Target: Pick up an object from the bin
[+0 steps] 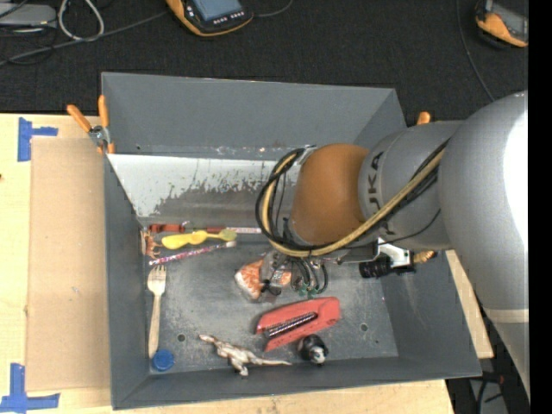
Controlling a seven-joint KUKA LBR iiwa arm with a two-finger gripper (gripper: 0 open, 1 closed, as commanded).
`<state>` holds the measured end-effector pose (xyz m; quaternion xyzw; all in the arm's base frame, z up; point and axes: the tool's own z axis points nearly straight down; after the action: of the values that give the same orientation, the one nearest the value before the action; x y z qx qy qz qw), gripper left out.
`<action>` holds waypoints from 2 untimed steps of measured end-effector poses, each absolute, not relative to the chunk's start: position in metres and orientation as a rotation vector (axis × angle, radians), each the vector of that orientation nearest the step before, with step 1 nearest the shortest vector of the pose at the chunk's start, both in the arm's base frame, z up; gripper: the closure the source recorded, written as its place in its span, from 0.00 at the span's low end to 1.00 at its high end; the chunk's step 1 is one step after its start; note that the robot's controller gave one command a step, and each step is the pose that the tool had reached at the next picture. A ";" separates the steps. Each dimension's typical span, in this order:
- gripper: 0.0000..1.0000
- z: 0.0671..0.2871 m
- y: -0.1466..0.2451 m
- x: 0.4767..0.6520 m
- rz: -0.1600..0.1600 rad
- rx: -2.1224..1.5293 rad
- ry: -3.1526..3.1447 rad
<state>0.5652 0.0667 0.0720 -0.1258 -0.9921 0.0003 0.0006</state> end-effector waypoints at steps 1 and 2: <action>1.00 0.072 0.067 0.565 0.000 -0.397 -3.115; 1.00 0.072 0.067 0.565 0.001 -0.412 -3.115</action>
Offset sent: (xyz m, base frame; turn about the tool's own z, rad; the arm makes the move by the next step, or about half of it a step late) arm -0.0035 0.0037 -0.0020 0.0282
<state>0.5646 0.0674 0.0719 -0.1310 -0.9914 0.0004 -0.0001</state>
